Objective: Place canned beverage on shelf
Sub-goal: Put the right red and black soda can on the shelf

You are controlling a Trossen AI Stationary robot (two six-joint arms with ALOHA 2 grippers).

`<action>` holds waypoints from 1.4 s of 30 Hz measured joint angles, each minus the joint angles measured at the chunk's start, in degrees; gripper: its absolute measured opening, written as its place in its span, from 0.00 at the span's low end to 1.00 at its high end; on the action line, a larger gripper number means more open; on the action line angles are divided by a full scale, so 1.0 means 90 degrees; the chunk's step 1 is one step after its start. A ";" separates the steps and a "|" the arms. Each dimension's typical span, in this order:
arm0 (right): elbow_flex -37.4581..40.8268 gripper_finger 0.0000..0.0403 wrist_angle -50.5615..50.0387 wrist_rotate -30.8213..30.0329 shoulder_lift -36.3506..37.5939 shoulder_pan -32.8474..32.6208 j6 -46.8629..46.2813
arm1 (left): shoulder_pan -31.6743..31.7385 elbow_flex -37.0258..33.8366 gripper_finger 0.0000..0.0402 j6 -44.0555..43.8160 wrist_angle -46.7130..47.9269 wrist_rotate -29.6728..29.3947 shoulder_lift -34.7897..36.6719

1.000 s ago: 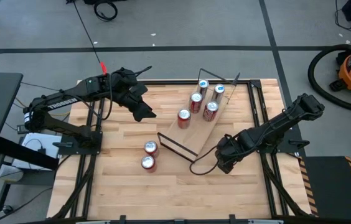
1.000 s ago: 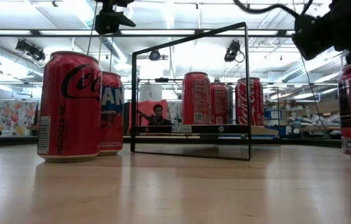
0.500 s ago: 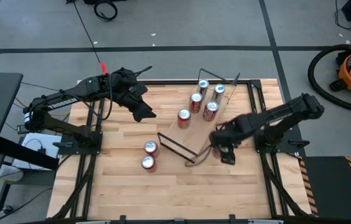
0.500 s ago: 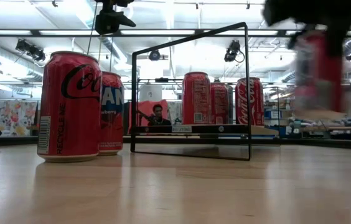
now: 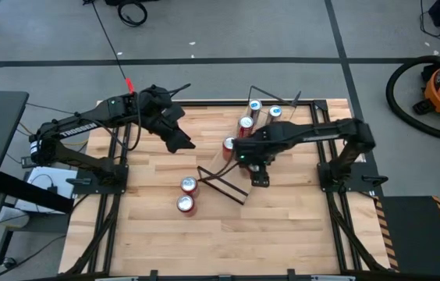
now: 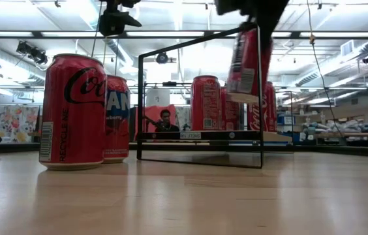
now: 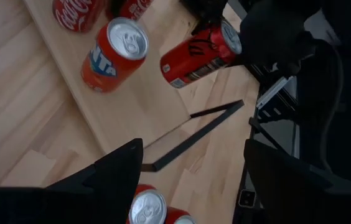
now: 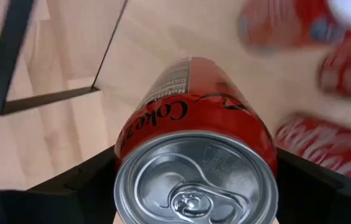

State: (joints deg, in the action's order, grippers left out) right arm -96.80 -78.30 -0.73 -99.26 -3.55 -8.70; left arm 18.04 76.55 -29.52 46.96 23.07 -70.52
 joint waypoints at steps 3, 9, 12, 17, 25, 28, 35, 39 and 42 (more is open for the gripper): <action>-0.0351 0.83 -0.0189 -0.0062 -0.0349 -0.0002 0.0598 | -0.0002 0.0000 0.72 0.0002 0.0156 0.0046 0.0005; -0.0427 0.83 -0.0286 0.0006 -0.0783 -0.0002 0.1298 | -0.0002 0.0000 0.72 0.0017 0.0282 0.0046 0.0010; -0.0427 0.83 -0.0244 0.0066 -0.0965 -0.0006 0.1514 | -0.0002 0.0000 0.72 0.0023 0.0279 0.0046 0.0010; -0.0427 0.85 -0.0119 0.0085 -0.1131 -0.0005 0.1675 | -0.0001 0.0000 0.72 0.0044 0.0279 0.0046 0.0010; -0.0436 0.91 0.0029 0.0105 -0.1135 0.0000 0.1943 | -0.0001 0.0000 0.72 0.0041 0.0279 0.0046 0.0015; -0.0436 0.93 0.0006 0.0099 -0.1135 0.0005 0.1941 | -0.0001 0.0000 0.72 0.0043 0.0279 0.0046 0.0015; -0.0842 0.95 -0.0328 -0.0044 -0.1025 0.0005 0.1570 | -0.0002 0.0000 0.72 0.0065 0.0279 0.0046 0.0015; -0.0778 0.95 -0.0426 -0.0082 -0.0599 0.0007 0.0921 | 0.0000 0.0000 0.72 0.0050 0.0287 0.0046 0.0015; -0.0523 0.95 -0.0358 -0.0092 -0.0138 -0.0018 0.0212 | -0.0002 0.0000 0.72 0.0044 0.0292 0.0046 0.0015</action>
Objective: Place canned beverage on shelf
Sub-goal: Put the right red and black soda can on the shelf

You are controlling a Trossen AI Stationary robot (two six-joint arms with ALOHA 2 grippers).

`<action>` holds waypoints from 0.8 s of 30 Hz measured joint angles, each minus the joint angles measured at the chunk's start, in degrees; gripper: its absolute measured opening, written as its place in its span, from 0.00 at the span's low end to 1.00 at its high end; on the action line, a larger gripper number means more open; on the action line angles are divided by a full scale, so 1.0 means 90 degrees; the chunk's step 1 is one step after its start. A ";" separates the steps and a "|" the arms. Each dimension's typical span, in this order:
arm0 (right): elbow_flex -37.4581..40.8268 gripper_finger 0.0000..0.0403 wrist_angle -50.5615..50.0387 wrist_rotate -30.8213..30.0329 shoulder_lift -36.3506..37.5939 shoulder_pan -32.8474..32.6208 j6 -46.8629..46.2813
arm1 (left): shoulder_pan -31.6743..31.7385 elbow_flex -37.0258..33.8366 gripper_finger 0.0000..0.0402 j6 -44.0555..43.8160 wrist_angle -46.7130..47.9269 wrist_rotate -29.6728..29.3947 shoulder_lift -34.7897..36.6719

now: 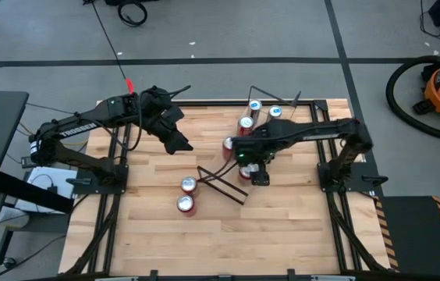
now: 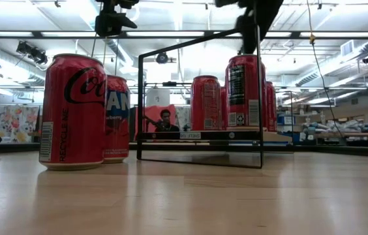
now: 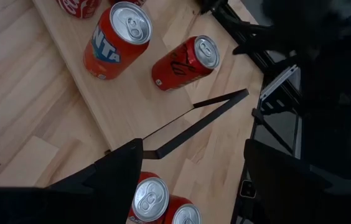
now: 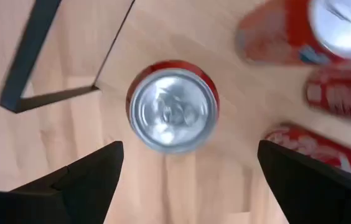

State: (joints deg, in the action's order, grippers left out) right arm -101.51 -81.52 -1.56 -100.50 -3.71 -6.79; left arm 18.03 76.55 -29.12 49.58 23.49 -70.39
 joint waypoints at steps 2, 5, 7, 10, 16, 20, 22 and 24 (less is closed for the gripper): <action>0.0299 0.95 0.0223 -0.0135 0.0353 -0.0084 -0.0582 | 0.0002 0.0000 0.72 0.0000 -0.0002 0.0000 0.0000; 0.1025 0.95 0.0862 -0.0519 0.0876 -0.0309 -0.1564 | 0.0002 0.0000 0.72 0.0019 -0.0001 0.0000 0.0000; 0.1625 0.95 0.1457 -0.0801 0.1220 -0.0479 -0.2316 | 0.0002 0.0000 0.72 0.0020 0.0000 0.0000 0.0000; 0.2429 0.95 0.2533 -0.1094 0.1666 -0.0714 -0.3444 | 0.0002 0.0000 0.72 0.0019 0.0000 0.0000 0.0000; 0.3132 0.95 0.3167 -0.1898 0.1784 -0.1099 -0.4717 | 0.0001 0.0000 0.72 -0.0048 0.0000 -0.0001 0.0000; 0.3173 0.95 0.3284 -0.2303 0.1588 -0.1243 -0.4743 | 0.0002 0.0000 0.72 -0.0145 0.0000 -0.0001 0.0000; 0.3171 0.96 0.3299 -0.2479 0.1516 -0.1317 -0.4747 | 0.0002 0.0000 0.72 -0.0165 0.0001 -0.0002 0.0000; 0.3170 0.96 0.3297 -0.2566 0.1447 -0.1353 -0.4749 | 0.0001 0.0000 0.72 -0.0199 0.0000 -0.0001 0.0000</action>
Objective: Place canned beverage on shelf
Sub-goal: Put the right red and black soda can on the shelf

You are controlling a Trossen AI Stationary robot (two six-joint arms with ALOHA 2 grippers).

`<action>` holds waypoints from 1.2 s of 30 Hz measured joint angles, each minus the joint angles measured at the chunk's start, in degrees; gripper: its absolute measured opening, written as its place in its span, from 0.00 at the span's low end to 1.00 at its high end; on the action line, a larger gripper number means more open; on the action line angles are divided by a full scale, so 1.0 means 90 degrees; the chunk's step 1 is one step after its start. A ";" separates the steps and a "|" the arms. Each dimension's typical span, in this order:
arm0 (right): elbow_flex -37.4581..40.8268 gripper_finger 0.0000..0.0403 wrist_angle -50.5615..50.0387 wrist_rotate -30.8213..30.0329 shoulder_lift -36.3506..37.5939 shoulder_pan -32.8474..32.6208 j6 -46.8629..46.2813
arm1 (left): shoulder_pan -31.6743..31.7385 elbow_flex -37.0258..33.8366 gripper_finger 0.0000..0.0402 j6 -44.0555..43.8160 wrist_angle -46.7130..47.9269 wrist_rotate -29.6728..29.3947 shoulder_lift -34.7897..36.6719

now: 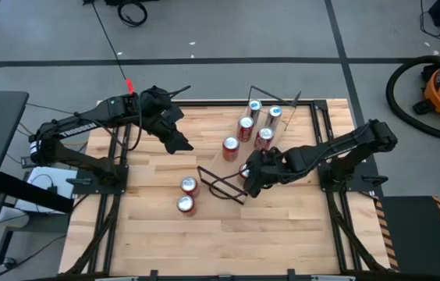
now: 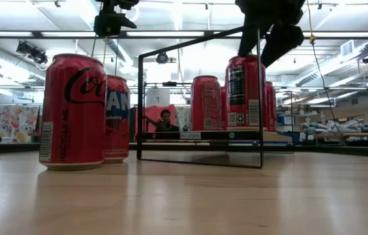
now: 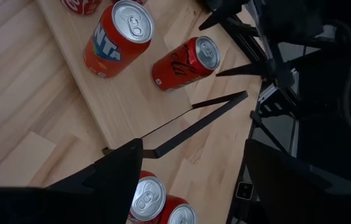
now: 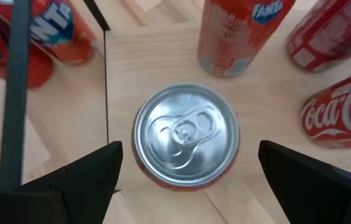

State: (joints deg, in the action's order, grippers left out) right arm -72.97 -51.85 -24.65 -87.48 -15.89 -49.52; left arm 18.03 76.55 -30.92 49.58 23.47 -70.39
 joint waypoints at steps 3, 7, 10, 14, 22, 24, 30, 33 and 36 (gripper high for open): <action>0.0000 0.97 0.0053 -0.0015 -0.0104 -0.0018 0.0129 | 0.0000 0.0000 0.72 -0.0011 0.0001 -0.0001 0.0000; 0.0015 0.97 0.0122 0.0098 -0.0175 0.0023 0.0355 | 0.0000 0.0000 0.72 -0.0058 0.0002 -0.0001 0.0000; 0.0059 0.96 0.0330 0.0275 -0.0165 0.0126 0.0559 | -0.0001 0.0000 0.72 -0.0058 0.0000 -0.0001 0.0000; 0.0061 0.92 0.0378 0.0505 -0.0165 0.0311 0.0876 | 0.0000 0.0000 0.72 -0.0061 0.0000 -0.0001 0.0000; 0.0061 0.79 0.0568 0.0829 -0.0160 0.0579 0.1986 | 0.0000 -0.0002 0.72 -0.0058 0.0002 -0.0001 0.0000; 0.0061 0.78 0.0731 0.1136 -0.0160 0.0671 0.2621 | 0.0000 0.0000 0.72 -0.0058 0.0000 -0.0001 0.0000; 0.0061 0.80 0.1097 0.2696 -0.0160 0.1096 0.4646 | 0.0000 -0.0001 0.72 -0.0056 0.0000 -0.0001 0.0000; 0.0061 0.80 0.1094 0.3198 -0.0160 0.1308 0.5507 | 0.0001 -0.0002 0.72 -0.0056 0.0002 -0.0001 0.0000; 0.0061 0.80 0.1081 0.3533 -0.0161 0.1437 0.6444 | 0.0000 0.0000 0.72 -0.0083 0.0000 -0.0001 0.0000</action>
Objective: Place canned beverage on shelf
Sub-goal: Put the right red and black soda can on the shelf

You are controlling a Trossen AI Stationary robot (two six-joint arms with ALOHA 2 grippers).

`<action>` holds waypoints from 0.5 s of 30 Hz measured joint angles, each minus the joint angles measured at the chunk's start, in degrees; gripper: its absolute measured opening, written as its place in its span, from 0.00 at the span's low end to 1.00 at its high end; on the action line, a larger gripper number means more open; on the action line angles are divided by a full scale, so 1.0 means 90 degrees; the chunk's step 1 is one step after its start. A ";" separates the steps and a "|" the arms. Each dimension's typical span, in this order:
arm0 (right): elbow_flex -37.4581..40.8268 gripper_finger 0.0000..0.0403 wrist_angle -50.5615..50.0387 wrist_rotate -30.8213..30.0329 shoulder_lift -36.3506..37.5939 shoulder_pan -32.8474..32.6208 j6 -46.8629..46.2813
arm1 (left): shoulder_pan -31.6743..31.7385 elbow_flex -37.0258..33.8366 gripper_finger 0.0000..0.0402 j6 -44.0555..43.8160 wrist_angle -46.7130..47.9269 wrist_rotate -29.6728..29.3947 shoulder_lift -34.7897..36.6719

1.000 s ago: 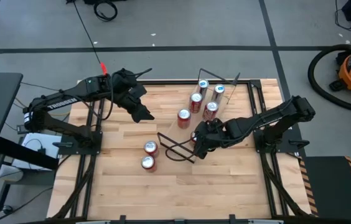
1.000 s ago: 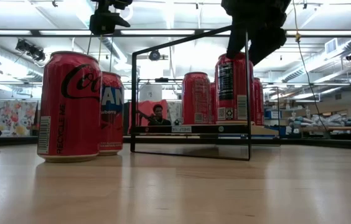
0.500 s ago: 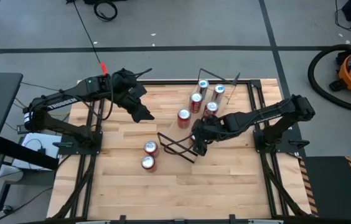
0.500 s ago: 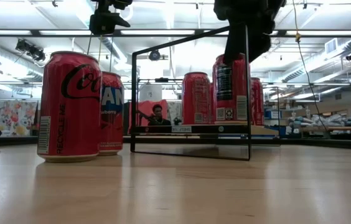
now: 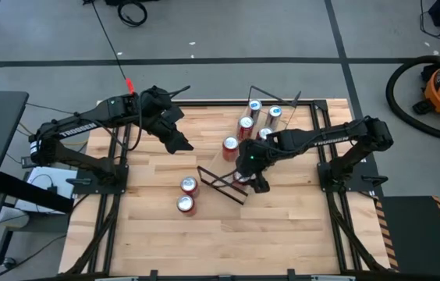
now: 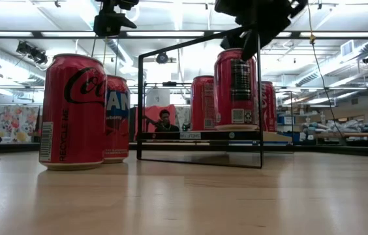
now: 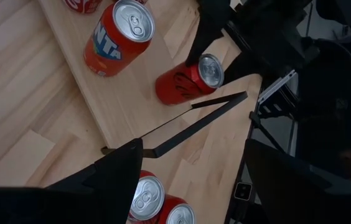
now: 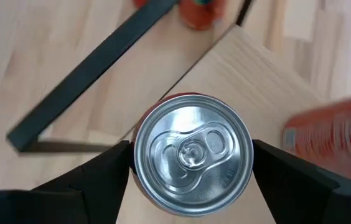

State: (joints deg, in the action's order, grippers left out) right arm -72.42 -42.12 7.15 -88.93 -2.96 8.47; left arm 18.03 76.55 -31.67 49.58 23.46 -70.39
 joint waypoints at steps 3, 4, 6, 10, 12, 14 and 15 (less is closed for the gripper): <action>0.0000 0.80 -0.0010 0.0095 -0.0002 0.0047 0.0856 | 0.0001 0.0000 0.72 -0.0021 0.0000 0.0000 0.0000; 0.0000 0.80 -0.0006 0.0092 -0.0002 0.0048 0.1007 | -0.0001 0.0000 0.72 -0.0030 0.0000 0.0000 0.0000; 0.0000 0.80 0.0019 0.0023 -0.0002 0.0050 0.1083 | -0.0001 0.0000 0.72 -0.0059 0.0000 0.0000 0.0000; 0.0000 0.84 0.0013 -0.0019 -0.0002 0.0053 0.1076 | 0.0000 0.0000 0.72 -0.0077 0.0000 0.0000 0.0000; 0.0000 0.87 0.0009 -0.0002 -0.0002 0.0055 0.1034 | 0.0001 0.0000 0.72 -0.0080 0.0000 0.0000 0.0000; 0.0000 0.90 0.0011 -0.0008 -0.0003 0.0061 0.0979 | 0.0001 0.0000 0.72 -0.0082 0.0000 0.0000 0.0000; 0.0000 0.91 0.0010 -0.0008 -0.0004 0.0064 0.0949 | 0.0001 0.0000 0.72 -0.0082 0.0000 0.0000 0.0000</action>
State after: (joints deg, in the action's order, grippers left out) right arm -72.42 -42.03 7.08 -88.97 -2.38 17.01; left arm 18.03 76.55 -32.40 49.58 23.46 -70.39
